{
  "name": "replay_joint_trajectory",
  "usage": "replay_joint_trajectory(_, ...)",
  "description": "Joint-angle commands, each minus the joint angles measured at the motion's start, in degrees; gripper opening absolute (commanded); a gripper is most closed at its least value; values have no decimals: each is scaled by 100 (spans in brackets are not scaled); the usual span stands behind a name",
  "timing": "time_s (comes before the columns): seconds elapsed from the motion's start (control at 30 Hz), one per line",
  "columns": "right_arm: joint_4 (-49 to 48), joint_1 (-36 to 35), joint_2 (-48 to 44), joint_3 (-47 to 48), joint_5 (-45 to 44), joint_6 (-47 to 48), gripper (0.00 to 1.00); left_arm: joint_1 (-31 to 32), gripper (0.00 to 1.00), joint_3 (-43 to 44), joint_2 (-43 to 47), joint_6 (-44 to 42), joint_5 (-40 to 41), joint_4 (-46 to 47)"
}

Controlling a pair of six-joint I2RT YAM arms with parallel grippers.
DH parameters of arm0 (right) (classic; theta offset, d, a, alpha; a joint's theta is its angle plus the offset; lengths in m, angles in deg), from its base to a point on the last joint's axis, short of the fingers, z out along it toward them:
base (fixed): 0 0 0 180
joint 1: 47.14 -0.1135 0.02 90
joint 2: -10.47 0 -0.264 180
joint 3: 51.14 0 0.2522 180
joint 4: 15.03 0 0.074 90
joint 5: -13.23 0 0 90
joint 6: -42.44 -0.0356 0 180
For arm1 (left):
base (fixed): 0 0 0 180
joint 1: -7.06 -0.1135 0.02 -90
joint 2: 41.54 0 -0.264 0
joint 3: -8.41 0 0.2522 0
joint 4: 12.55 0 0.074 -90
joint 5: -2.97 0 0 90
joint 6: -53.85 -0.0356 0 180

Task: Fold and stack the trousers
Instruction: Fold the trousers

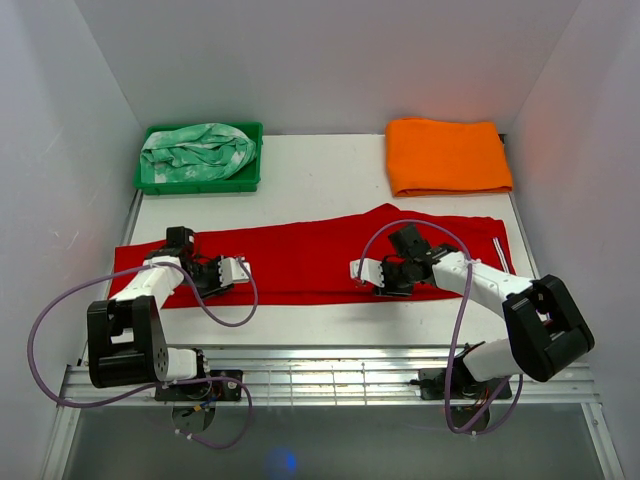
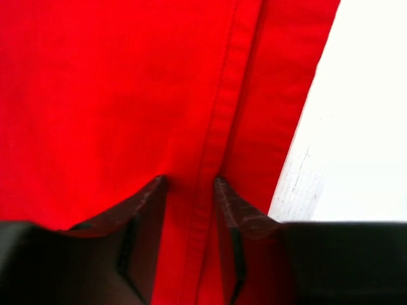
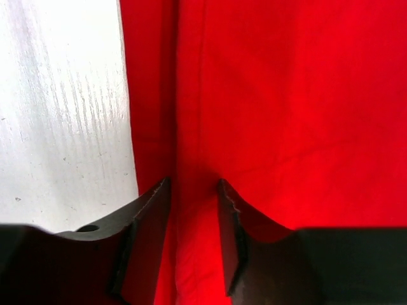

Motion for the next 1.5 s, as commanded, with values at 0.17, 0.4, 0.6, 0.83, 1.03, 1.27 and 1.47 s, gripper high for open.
replay_joint_trajectory(0.17, -263, -40, -84, -89, -316, 74, 10, 25, 25, 30, 99, -195, 2, 36)
replay_joint_trajectory(0.4, -263, -40, -295, -1, -422, 47, 8, 16, 0, 144, 398, -283, -86, -307)
replay_joint_trajectory(0.6, -245, -5, -488, 148, -466, 3, 8, 16, 0, 328, 424, -134, 10, -368)
replay_joint_trajectory(0.83, 246, 135, -998, 552, -334, 38, 8, -28, 0, 838, 828, -11, -69, -834)
replay_joint_trajectory(1.03, 634, 144, -1455, 194, -325, 223, 8, -46, 0, 795, 1461, -194, -86, -1396)
replay_joint_trajectory(1.27, 239, 144, -982, -606, -228, 311, 8, -37, 0, -338, 1515, -827, 221, -1511)
replay_joint_trajectory(1.47, -306, 144, 73, -573, -325, 249, 8, -37, 0, -1007, 443, -644, 818, -607)
